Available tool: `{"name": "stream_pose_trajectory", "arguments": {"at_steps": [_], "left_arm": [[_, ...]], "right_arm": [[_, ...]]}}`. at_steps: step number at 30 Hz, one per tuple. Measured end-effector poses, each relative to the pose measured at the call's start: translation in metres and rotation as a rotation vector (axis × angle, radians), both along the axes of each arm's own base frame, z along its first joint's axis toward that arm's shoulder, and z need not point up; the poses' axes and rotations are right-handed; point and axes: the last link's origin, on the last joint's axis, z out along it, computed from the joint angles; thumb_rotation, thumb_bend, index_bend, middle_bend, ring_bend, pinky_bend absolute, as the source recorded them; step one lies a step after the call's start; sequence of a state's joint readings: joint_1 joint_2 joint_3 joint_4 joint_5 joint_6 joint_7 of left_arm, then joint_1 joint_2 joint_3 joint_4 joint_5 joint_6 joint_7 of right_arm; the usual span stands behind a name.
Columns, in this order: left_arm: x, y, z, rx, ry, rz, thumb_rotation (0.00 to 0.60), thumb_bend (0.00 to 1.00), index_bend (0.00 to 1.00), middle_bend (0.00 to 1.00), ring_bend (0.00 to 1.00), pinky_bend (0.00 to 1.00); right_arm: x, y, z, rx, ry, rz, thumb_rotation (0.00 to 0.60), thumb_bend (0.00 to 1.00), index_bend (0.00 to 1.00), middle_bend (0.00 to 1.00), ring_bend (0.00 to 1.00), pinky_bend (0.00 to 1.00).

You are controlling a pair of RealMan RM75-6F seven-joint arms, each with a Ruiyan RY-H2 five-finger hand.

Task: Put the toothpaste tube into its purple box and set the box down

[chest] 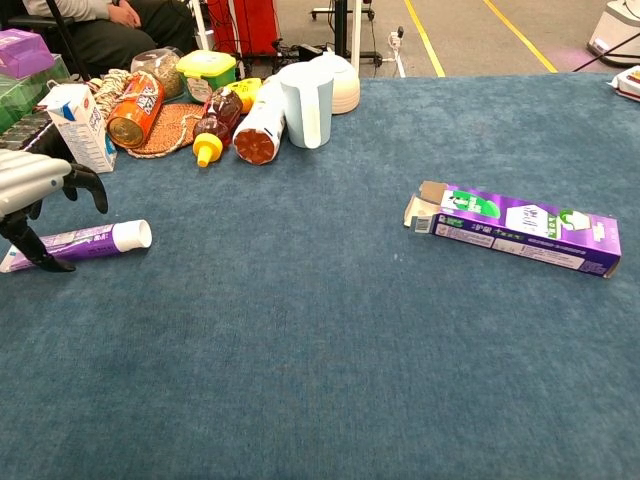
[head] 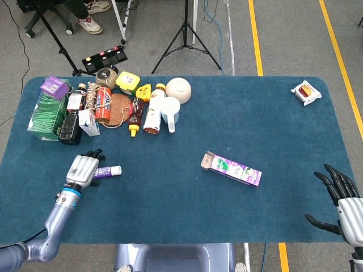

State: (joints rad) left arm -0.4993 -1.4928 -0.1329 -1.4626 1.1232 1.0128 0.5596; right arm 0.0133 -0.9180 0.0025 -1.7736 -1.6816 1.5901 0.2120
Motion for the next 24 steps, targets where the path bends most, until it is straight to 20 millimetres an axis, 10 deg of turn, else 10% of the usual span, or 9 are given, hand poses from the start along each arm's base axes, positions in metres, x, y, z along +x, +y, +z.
{"name": "stream_pose_trajectory", "arguments": {"at_steps": [24], "left_arm": [[0.0006,0.0055,-0.0053,0.057,0.03,0.013,0.6,0.26,0.56,0.48,0.5,0.72]], "right_arm": [[-0.0007,-0.0008,0.0026,0.002,-0.009,0.002,0.6,0.0,0.11,0.01,0.0,0.06]]}}
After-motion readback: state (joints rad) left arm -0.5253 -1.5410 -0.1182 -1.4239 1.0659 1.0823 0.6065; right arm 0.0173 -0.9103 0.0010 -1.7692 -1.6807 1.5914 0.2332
